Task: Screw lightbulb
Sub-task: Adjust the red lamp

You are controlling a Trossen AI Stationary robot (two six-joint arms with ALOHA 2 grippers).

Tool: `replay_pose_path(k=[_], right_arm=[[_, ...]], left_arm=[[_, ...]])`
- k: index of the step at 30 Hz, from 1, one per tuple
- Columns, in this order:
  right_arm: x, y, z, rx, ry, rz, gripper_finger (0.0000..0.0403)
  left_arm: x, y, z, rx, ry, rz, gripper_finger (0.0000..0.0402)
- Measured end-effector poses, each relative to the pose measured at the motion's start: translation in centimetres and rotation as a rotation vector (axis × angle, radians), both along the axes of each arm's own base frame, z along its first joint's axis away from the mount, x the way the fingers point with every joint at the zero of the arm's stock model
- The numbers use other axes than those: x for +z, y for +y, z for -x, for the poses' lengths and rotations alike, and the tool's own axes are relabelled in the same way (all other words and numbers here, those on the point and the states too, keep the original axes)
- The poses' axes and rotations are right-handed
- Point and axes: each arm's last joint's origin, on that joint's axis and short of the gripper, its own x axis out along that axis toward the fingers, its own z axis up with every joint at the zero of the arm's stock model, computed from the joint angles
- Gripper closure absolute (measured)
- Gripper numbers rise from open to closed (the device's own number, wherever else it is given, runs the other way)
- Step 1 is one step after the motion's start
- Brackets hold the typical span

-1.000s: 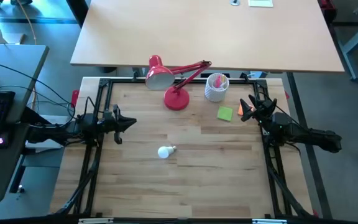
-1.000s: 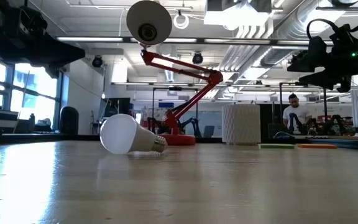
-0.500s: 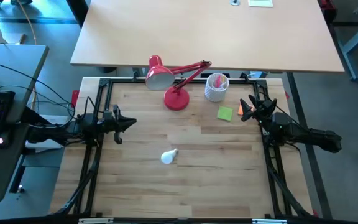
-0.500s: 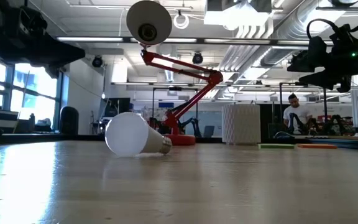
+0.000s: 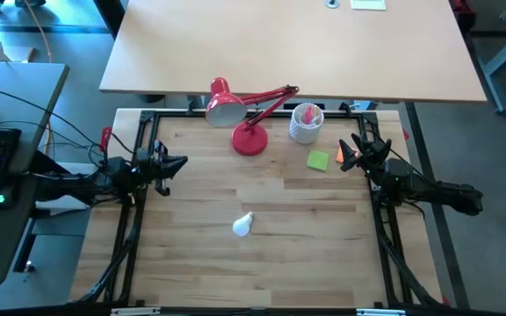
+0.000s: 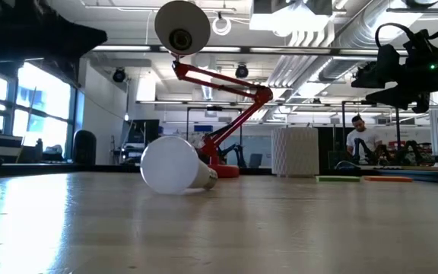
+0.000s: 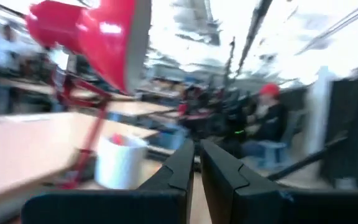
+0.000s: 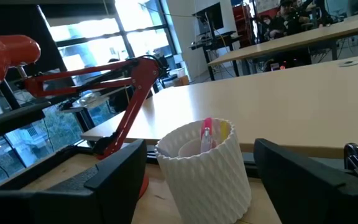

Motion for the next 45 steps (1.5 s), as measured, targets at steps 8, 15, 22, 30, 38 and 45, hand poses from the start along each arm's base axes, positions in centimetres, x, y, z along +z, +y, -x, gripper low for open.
replay_pose_path(k=[8, 15, 22, 30, 38, 45], right_arm=[[0.0, 0.0, 0.0, 0.000, 0.000, 0.000, 0.0108], [0.0, 0.0, 0.0, -0.001, 0.000, 0.000, 0.0108], [0.0, 0.0, 0.0, 0.000, 0.000, 0.000, 0.0108], [0.0, 0.0, 0.0, 0.000, 0.000, 0.000, 0.0108], [0.0, 0.0, 0.0, 0.000, 0.000, 0.000, 0.0108], [0.0, 0.0, 0.0, -0.001, 0.000, 0.000, 0.0108]], left_arm=[[-1.9, 2.3, -3.1, 0.156, 0.336, -0.138, 0.0340], [-2.4, 6.1, -4.8, 0.200, 0.281, -0.232, 0.0231], [-2.6, 10.7, -7.8, 0.124, 0.259, -0.279, 0.0175], [-3.0, 15.6, -12.2, 0.121, 0.233, -0.284, 0.0174], [-3.3, 19.6, -15.5, 0.106, 0.152, -0.284, 0.0174], [-3.0, 21.2, -17.3, 0.095, 0.066, -0.276, 0.0174]])
